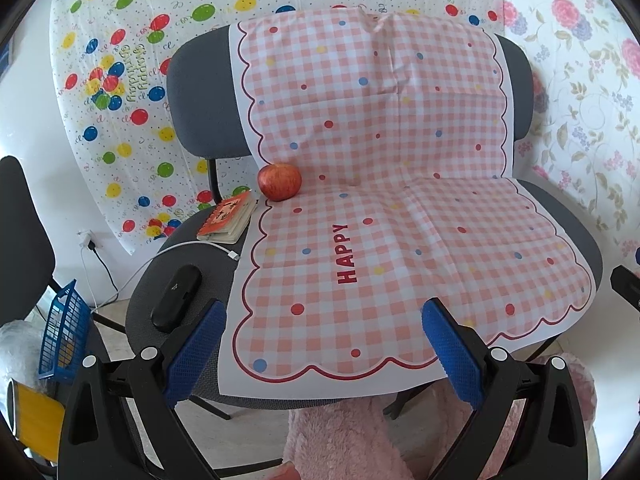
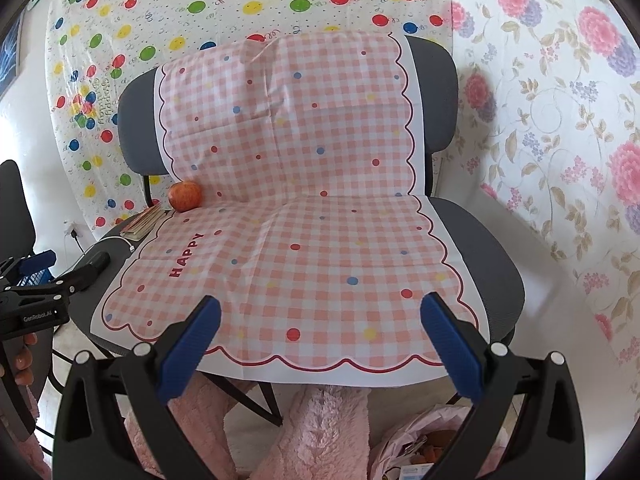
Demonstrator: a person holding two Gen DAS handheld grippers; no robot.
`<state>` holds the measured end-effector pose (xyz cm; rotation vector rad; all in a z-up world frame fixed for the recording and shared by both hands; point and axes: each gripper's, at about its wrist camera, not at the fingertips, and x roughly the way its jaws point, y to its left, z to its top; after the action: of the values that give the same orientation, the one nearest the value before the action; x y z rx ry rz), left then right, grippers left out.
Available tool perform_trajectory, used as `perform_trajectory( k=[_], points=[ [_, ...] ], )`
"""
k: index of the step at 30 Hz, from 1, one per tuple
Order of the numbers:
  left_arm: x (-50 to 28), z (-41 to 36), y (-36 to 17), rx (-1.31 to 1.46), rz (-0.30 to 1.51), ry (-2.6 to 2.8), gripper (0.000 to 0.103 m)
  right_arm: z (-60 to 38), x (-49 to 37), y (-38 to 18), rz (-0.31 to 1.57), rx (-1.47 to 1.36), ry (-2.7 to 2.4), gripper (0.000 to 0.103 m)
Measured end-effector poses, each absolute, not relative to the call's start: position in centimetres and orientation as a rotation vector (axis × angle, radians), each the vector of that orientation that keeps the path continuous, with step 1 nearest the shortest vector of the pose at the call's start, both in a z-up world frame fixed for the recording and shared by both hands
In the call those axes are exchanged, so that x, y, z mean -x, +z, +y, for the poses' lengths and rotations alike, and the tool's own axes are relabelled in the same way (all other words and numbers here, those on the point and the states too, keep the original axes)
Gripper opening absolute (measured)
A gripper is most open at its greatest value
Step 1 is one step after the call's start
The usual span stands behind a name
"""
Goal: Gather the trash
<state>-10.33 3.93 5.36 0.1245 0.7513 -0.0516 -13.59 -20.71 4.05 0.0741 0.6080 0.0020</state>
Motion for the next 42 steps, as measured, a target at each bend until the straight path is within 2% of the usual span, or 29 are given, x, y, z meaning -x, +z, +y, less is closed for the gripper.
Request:
perform_trajectory(
  k=[42],
  points=[
    [10.56,4.38,4.67,-0.118,0.751,-0.04,0.097,-21.2,13.77,3.81,0.605,-0.078,-0.001,0.098]
  ],
)
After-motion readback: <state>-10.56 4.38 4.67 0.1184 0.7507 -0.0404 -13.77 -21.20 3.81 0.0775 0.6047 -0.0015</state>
